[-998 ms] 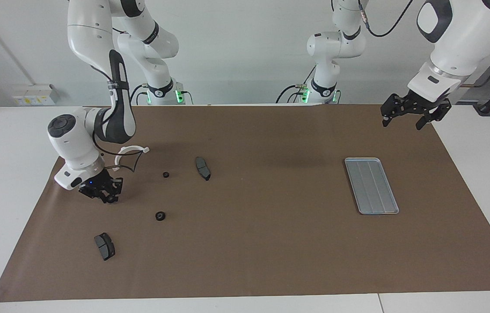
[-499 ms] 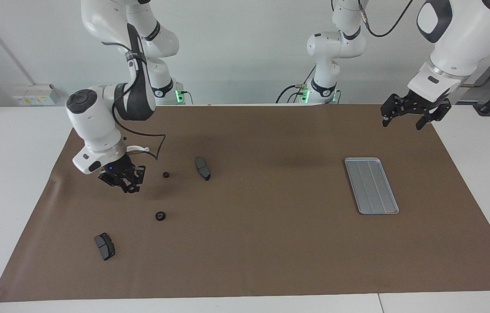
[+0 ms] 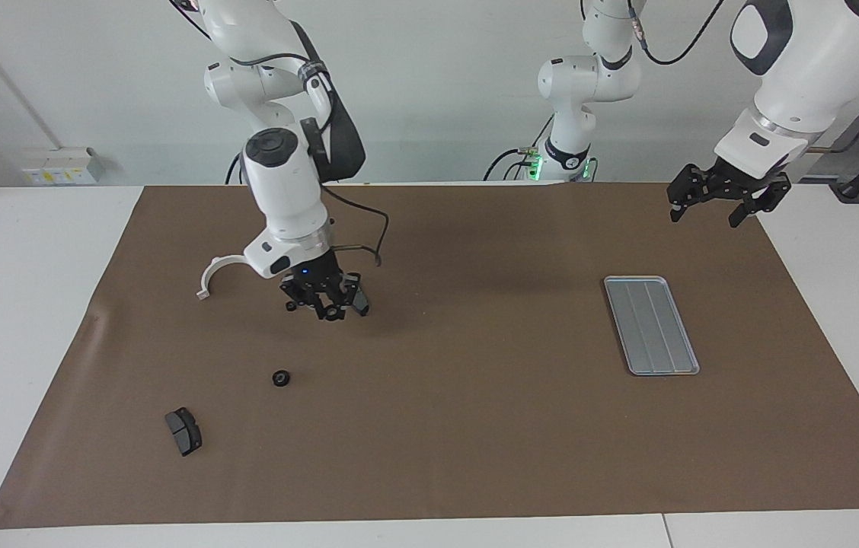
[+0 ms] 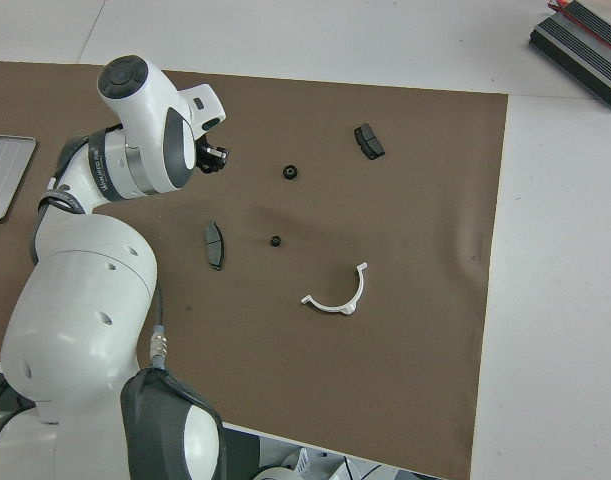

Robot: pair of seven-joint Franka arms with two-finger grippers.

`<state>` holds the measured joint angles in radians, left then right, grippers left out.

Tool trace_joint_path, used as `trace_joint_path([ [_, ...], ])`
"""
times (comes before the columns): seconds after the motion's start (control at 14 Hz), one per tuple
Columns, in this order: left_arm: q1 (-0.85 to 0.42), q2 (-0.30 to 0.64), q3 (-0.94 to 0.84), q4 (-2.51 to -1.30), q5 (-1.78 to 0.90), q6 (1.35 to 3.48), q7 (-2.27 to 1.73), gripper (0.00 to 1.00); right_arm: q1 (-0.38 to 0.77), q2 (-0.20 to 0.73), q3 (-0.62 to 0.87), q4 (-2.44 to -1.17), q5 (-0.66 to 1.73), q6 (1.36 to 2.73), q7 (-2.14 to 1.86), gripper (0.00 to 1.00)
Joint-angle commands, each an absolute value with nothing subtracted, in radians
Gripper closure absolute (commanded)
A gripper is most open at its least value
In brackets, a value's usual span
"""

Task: Pick bearing gear from pile to tray
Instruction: 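Carry the gear with the right gripper to mid-table and release it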

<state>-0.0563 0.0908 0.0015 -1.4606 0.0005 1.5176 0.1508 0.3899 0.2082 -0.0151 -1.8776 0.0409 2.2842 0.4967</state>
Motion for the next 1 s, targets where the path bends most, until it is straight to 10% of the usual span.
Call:
trace_joint_path([
  [0.0,-0.051,0.066,0.002,-1.489,-0.003,1.529,0.152,0.0,0.493,0.313,-0.021,-1.78,0.045,2.337,0.682,1.0],
  [0.71,-0.051,0.066,0.002,-1.489,-0.003,1.529,0.152,0.0,0.687,0.587,-0.021,-1.578,-0.057,2.436,0.999,1.0],
  [0.93,-0.051,0.066,0.002,-1.489,-0.003,1.529,0.152,0.0,0.69,0.586,-0.021,-1.606,-0.058,2.437,0.999,0.77],
])
